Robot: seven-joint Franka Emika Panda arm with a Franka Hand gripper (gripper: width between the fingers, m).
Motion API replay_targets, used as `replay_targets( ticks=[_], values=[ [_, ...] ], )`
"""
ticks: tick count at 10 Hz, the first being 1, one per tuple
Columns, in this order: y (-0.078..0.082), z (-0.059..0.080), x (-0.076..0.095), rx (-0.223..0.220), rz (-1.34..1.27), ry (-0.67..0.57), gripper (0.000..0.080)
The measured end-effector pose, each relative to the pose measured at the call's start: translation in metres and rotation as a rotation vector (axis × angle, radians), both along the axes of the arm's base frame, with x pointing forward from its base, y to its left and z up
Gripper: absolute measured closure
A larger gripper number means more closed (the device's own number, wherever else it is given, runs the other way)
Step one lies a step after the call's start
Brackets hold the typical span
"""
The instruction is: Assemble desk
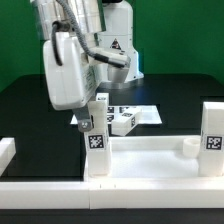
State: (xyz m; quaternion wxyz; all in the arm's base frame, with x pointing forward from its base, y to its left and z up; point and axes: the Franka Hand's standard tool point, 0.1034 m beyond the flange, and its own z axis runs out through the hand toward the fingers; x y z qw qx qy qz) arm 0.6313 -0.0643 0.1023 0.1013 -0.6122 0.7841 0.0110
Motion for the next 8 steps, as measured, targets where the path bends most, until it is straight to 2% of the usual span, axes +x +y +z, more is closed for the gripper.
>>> replay_targets(
  ticks=[1, 4, 5, 6, 7, 8],
  values=[
    [0.001, 0.000, -0.002, 0.021, -0.085, 0.004, 0.0505],
    [0.002, 0.000, -0.002, 0.014, -0.034, -0.003, 0.0505],
    [0.005, 0.001, 0.000, -0.032, 0.182, -0.019, 0.0394],
    [0.016, 0.001, 0.000, -0.050, 0.338, -0.023, 0.0256],
    [0.018, 0.000, -0.001, -0.047, 0.402, -0.021, 0.0183],
    [0.016, 0.000, -0.001, -0.061, 0.483, -0.035, 0.0183]
  ],
)
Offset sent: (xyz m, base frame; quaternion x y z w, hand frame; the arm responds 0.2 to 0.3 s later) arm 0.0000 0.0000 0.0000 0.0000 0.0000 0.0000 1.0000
